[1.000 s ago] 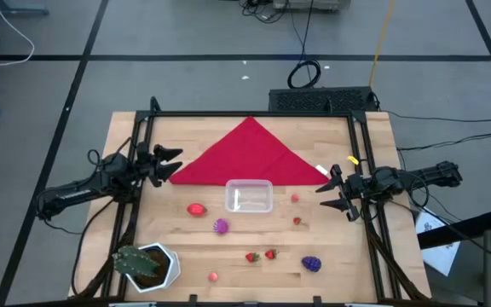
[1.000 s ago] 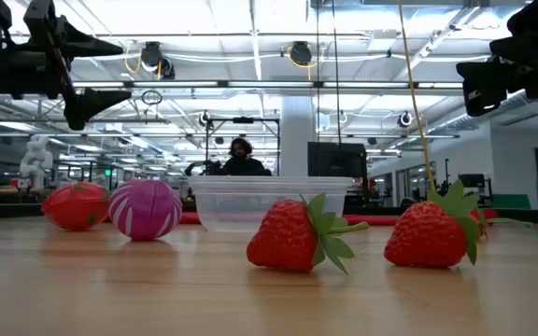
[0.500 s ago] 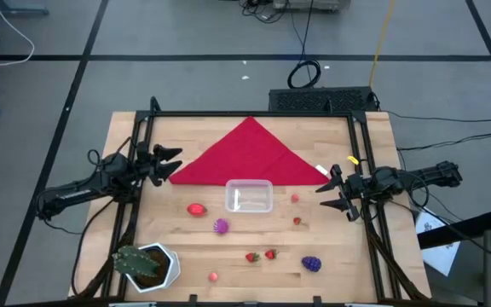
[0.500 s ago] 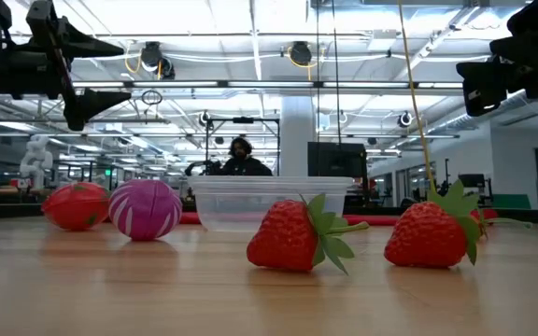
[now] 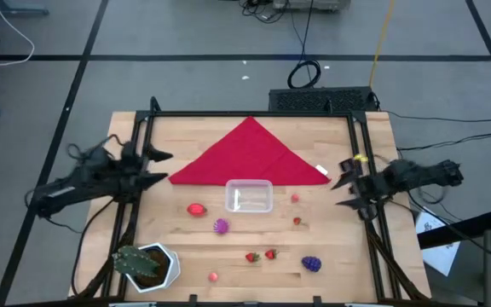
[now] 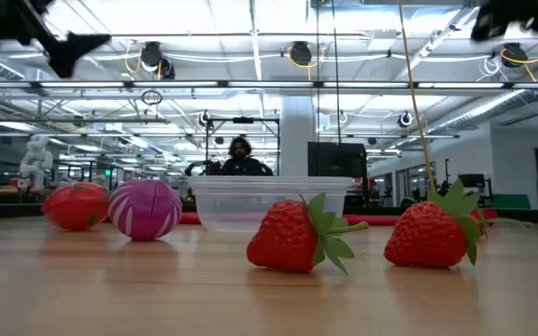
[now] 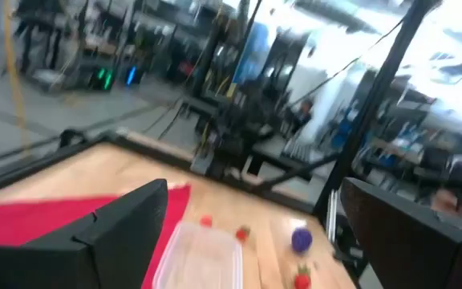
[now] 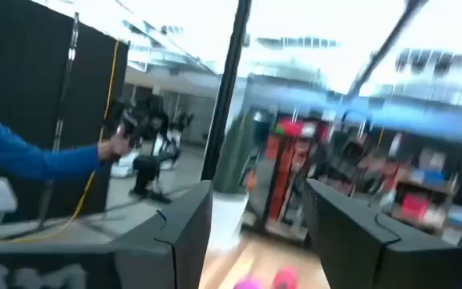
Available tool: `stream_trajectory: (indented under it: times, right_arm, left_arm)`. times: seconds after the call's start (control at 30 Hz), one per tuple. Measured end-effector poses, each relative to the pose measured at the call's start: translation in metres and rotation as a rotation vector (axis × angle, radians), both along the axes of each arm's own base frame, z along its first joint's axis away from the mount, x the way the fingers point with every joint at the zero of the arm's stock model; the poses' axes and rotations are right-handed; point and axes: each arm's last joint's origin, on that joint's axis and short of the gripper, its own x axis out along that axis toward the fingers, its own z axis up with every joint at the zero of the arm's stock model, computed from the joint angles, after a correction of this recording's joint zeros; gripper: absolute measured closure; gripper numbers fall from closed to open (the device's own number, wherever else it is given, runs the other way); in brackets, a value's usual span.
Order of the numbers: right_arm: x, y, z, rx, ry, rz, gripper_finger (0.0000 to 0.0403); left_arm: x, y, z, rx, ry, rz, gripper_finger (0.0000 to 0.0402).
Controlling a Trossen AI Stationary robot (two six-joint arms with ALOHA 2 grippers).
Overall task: Pick and placing Produce into tupperware
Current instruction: Put the red dragon fruit in the transparent bin
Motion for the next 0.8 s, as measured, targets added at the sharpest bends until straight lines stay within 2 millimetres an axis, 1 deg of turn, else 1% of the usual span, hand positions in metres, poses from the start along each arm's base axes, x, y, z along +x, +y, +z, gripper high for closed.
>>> stream_trajectory:
  times: [0.03, 0.1, 0.2, 0.27, 0.33, 0.4, 0.47, 0.57, 0.7, 0.8]
  right_arm:
    - [-0.002, -0.001, 0.01, -0.018, 0.011, -0.012, 0.0216]
    - [-0.002, -0.001, 0.024, -0.064, 0.078, -0.026, 0.0216]
    - [-0.001, -0.002, 0.056, -0.105, 0.132, -0.075, 0.0216]
    - [0.004, -0.003, 0.074, -0.118, 0.212, -0.155, 0.0216]
    - [0.014, -0.003, 0.085, -0.149, 0.341, -0.233, 0.0216]
    - [0.025, -0.003, 0.097, -0.165, 0.447, -0.307, 0.0216]
    - [0.037, -0.003, 0.106, -0.176, 0.546, -0.384, 0.0216]
    - [0.055, -0.002, 0.11, -0.208, 0.685, -0.48, 0.0216]
    - [0.075, 0.002, 0.101, -0.271, 0.788, -0.487, 0.0216]
    - [0.084, 0.004, 0.096, -0.289, 0.817, -0.486, 0.0216]
  left_arm:
    - [-0.008, -0.002, 0.01, -0.008, 0.037, 0.011, 0.0023]
    - [-0.022, -0.005, 0.027, -0.029, 0.104, 0.037, 0.0023]
    - [-0.037, -0.007, 0.051, -0.041, 0.155, 0.073, 0.0023]
    - [-0.043, -0.007, 0.066, -0.025, 0.162, 0.107, 0.0023]
    - [-0.042, -0.006, 0.075, -0.02, 0.21, 0.136, 0.0023]
    - [-0.036, -0.004, 0.081, -0.024, 0.286, 0.155, 0.0023]
    - [-0.024, -0.001, 0.082, -0.034, 0.378, 0.174, 0.0023]
    - [0.003, 0.005, 0.078, -0.037, 0.518, 0.173, 0.0023]
    - [0.037, 0.012, 0.072, -0.017, 0.629, 0.166, 0.0023]
    - [0.053, 0.015, 0.067, -0.006, 0.697, 0.174, 0.0023]
